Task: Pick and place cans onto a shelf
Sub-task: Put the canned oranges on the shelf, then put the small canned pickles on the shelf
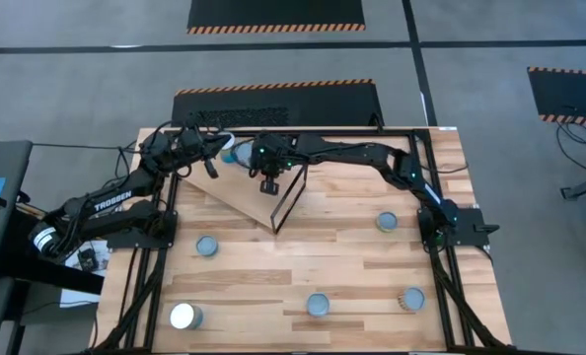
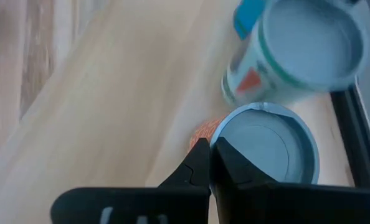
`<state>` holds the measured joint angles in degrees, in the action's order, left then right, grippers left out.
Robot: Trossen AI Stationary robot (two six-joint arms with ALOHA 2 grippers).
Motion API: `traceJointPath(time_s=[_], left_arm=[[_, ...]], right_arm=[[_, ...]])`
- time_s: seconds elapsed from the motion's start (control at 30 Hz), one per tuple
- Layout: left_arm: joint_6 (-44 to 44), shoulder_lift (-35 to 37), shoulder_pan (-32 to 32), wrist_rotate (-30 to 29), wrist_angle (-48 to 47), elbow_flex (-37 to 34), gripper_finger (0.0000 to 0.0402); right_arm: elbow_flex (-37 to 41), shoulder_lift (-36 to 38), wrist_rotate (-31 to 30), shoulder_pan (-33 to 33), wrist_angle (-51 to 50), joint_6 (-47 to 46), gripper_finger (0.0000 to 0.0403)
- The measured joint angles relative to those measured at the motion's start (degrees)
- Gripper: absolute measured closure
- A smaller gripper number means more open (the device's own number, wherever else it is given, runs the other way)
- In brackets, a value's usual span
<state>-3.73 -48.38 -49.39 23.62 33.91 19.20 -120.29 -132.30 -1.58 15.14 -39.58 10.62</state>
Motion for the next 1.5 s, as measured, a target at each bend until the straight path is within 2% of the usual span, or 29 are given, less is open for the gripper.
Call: traceJointPath(time_s=[0.63, 1.1, 1.4, 1.5], left_arm=[[0.0, 0.0, 0.0, 0.0, 0.0, 0.0, 0.0400], [0.0, 0.0, 0.0, 0.0, 0.0, 0.0, 0.0400], [0.0, 0.0, 0.0, 0.0, 0.0, 0.0, 0.0400], [0.0, 0.0, 0.0, 0.0, 0.0, 0.0, 0.0400]], right_arm=[[0.1, -0.2, -1.3, 0.4, -0.3, 1.0, 0.0374], [0.1, -0.2, -1.2, 0.3, -0.2, 1.0, 0.0334], [0.1, -0.1, -1.4, -0.1, 2.3, 1.3, 0.0267], [0.2, 1.6, -1.5, -0.5, 1.7, 2.3, 0.0264]])
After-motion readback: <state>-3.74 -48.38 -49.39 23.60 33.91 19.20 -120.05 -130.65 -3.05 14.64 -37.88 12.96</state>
